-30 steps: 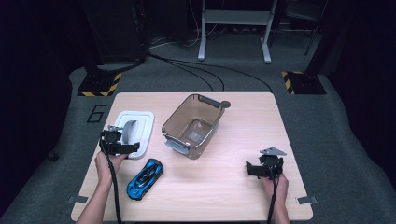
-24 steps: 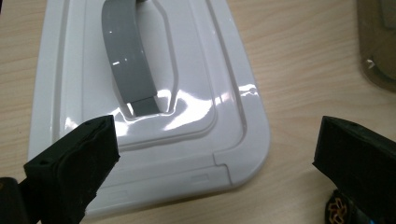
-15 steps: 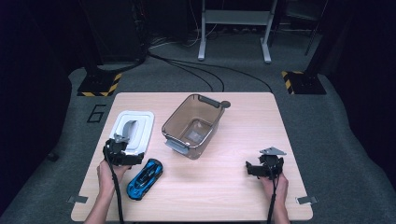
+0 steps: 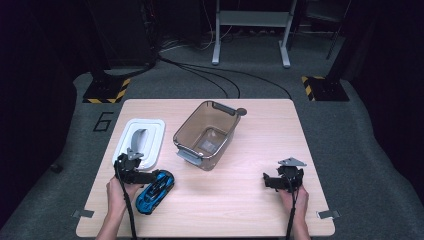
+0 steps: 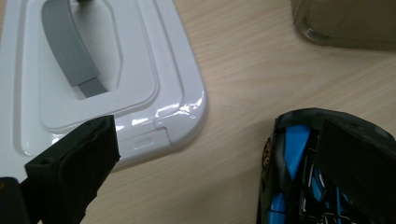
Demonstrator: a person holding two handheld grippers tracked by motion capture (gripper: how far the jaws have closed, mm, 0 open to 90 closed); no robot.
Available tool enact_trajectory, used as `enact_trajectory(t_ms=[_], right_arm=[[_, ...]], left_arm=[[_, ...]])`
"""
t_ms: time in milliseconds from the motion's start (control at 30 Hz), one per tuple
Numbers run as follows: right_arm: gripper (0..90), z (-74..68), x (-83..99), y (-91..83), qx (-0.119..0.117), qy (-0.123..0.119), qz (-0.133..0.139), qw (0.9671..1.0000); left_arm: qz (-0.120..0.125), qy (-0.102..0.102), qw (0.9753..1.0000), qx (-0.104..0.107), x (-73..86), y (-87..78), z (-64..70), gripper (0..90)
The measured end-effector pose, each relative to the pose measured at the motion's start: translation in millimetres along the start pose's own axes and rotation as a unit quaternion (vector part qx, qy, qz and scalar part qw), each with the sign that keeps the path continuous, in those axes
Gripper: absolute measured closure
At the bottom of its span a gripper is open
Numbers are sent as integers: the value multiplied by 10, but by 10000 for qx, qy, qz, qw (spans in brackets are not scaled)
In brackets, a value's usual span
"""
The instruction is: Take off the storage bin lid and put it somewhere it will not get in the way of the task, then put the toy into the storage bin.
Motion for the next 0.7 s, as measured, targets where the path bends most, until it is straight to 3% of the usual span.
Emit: enact_trajectory(t_ms=[267,700], right_arm=[[43,2,1,0,-16,2,-4,10000],[45,0,1,-1,-10,7,-5,10000]], left_arm=[[-16,55,9998,205,-20,29,148,0],[-389,291,9972,561,31,182,458,0]])
Point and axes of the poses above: each handheld gripper's, and its own axes: y roughly forward along the jaws, x roughly out of its underside, z roughly to its right, the point moved 5 cm from there along y, roughly forward along the jaws, and after that the axes turned 3 degrees about -y, right-handed, at the moved point
